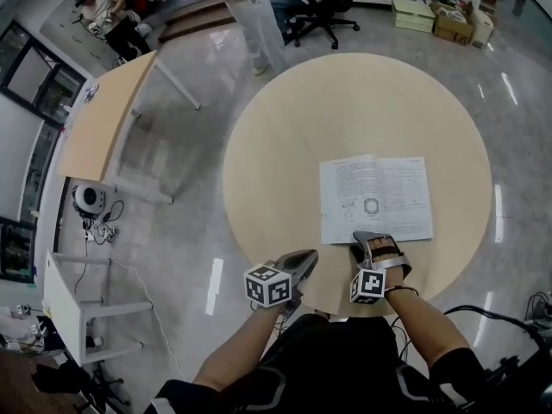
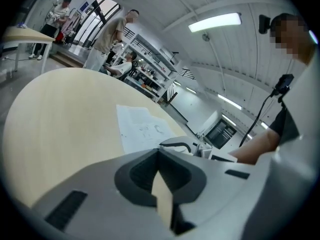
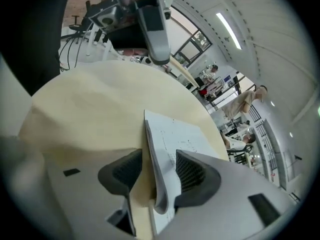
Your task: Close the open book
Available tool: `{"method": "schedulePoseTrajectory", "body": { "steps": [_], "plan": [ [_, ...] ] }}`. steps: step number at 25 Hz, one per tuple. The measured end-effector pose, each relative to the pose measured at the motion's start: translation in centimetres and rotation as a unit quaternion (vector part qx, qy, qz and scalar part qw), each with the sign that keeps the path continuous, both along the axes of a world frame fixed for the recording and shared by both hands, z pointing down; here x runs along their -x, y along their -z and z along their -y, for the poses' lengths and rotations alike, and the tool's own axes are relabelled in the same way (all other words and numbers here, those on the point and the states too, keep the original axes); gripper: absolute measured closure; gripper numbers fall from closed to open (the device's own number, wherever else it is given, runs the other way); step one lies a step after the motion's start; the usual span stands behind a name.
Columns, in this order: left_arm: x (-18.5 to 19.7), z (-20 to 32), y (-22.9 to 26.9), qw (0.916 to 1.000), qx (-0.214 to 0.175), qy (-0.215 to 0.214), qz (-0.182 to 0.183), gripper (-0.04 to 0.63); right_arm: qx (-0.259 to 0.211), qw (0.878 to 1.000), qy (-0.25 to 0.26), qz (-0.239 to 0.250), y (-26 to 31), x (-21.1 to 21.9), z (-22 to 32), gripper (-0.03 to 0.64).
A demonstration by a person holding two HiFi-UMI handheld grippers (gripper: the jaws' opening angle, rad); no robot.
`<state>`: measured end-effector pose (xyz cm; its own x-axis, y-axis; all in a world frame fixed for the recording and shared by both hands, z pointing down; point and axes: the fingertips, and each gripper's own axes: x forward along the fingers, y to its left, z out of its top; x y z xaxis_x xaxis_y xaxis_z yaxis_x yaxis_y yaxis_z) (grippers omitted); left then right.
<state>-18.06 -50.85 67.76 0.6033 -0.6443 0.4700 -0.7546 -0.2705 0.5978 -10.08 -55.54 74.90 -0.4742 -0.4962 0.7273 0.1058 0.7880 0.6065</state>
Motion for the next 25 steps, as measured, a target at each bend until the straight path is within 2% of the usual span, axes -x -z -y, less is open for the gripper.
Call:
{"method": "schedulePoseTrajectory", "body": {
  "steps": [10,14,17,19,22,25],
  "plan": [
    [-0.1,-1.0,-0.3,0.9998,0.006,0.016,-0.006,0.606,-0.061,0.998,0.013,-0.005,-0.2,0.9,1.2,0.428],
    [0.2,-1.2,0.3,0.9997,0.001,0.024,-0.01,0.606,-0.08,0.996,0.021,-0.015,-0.5,1.0,0.9,0.5],
    [0.3,-1.4,0.8,0.9996,-0.003,0.028,-0.009,0.606,-0.083,0.996,0.012,-0.003,-0.6,1.0,0.5,0.553],
    [0.3,-1.5,0.7,0.9996,-0.006,0.027,-0.01,0.606,-0.075,0.997,-0.008,0.026,-0.3,1.0,0.7,0.577],
    [-0.1,-1.7,0.4,0.9997,-0.014,0.014,-0.01,0.606,-0.023,0.991,-0.075,0.109,1.0,0.7,1.6,0.601],
    [-0.1,-1.5,0.5,0.9997,-0.018,0.009,-0.013,0.606,0.037,0.965,-0.162,0.201,3.1,-0.1,2.5,0.609]
  ]
}}
